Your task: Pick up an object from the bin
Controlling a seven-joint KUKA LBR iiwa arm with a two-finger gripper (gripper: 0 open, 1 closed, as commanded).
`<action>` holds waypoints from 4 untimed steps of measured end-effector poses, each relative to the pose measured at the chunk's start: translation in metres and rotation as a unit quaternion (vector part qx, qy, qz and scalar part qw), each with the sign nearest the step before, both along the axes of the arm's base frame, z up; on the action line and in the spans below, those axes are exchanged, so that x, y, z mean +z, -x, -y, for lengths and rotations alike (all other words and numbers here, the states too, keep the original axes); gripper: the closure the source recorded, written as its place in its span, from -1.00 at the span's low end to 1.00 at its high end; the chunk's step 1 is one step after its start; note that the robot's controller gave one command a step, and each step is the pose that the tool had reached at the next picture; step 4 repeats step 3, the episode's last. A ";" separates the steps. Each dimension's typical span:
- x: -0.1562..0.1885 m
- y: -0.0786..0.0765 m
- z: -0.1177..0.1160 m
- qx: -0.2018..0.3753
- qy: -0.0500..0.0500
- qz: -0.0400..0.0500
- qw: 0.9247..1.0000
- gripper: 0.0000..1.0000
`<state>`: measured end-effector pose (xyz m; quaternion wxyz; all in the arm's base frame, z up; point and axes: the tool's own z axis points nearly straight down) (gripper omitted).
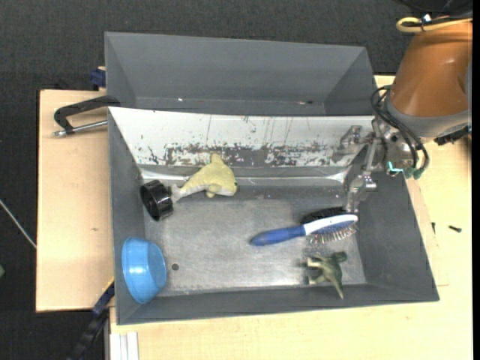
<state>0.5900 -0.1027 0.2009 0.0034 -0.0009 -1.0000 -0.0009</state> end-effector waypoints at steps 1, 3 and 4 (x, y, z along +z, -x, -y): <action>-0.132 0.027 0.030 -0.022 0.001 0.005 1.000 -1.00; 0.013 0.035 0.023 -0.018 0.002 0.011 1.000 1.00; 0.013 0.035 0.023 -0.018 0.002 0.011 1.000 1.00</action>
Offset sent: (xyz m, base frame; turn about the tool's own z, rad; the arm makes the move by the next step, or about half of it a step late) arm -0.0278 -0.0290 -0.1309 0.0410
